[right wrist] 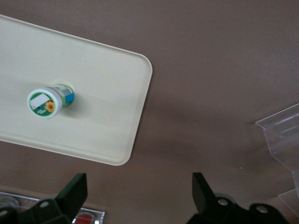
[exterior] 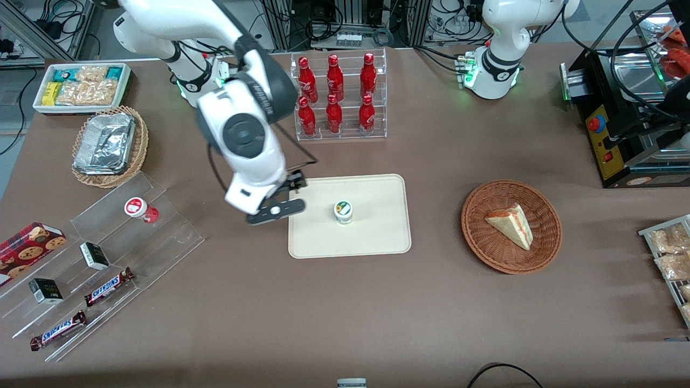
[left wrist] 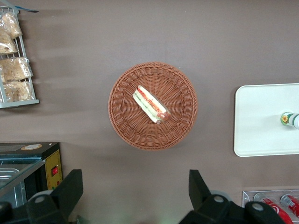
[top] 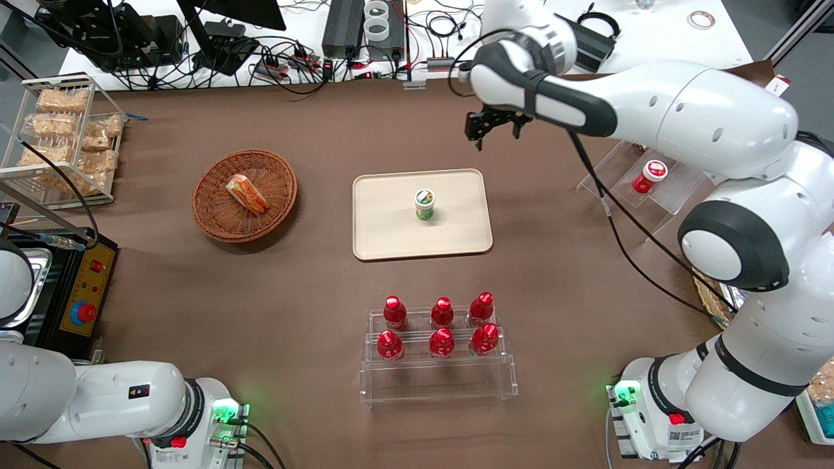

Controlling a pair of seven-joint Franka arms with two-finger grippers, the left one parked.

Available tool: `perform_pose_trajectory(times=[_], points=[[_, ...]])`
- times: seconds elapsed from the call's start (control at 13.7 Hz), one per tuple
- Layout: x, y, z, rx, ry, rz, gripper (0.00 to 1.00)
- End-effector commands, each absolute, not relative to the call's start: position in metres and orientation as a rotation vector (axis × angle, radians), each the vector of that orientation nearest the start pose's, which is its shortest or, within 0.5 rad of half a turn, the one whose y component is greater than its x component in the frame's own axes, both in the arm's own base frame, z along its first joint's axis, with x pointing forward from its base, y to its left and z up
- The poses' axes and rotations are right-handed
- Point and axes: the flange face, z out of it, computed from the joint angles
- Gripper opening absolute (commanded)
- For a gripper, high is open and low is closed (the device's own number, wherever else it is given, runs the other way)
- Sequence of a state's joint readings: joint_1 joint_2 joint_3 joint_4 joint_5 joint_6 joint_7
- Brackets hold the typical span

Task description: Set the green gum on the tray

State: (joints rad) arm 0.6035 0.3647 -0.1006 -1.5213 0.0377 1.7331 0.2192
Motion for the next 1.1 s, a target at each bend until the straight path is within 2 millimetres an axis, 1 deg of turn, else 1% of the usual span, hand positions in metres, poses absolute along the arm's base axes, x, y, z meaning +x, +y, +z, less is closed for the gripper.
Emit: perform_pose_trajectory(times=[0.0, 0.15, 0.22, 0.29, 0.44, 0.51, 0.59, 0.66, 0.73, 0.88, 0.95, 1.02], points=[[0.574, 0.262, 0.470, -3.138, -0.428, 0.263, 1.00], [0.580, 0.209, 0.487, -3.141, -0.297, 0.227, 1.00], [0.584, 0.184, 0.492, -3.141, -0.234, 0.219, 1.00], [0.587, 0.163, 0.495, -3.140, -0.185, 0.219, 1.00], [0.585, 0.126, 0.500, -3.137, -0.095, 0.206, 1.00], [0.586, 0.109, 0.503, -3.133, -0.073, 0.192, 1.00], [0.586, 0.091, 0.506, -3.125, -0.127, 0.186, 1.00], [0.585, 0.065, 0.511, -3.115, -0.175, 0.178, 1.00], [0.581, 0.045, 0.513, -3.107, -0.194, 0.174, 1.00], [0.567, 0.015, 0.524, -3.099, -0.137, 0.170, 1.00], [0.559, 0.003, 0.532, -3.102, -0.105, 0.156, 1.00], [0.553, -0.002, 0.539, -3.102, -0.091, 0.167, 1.00]])
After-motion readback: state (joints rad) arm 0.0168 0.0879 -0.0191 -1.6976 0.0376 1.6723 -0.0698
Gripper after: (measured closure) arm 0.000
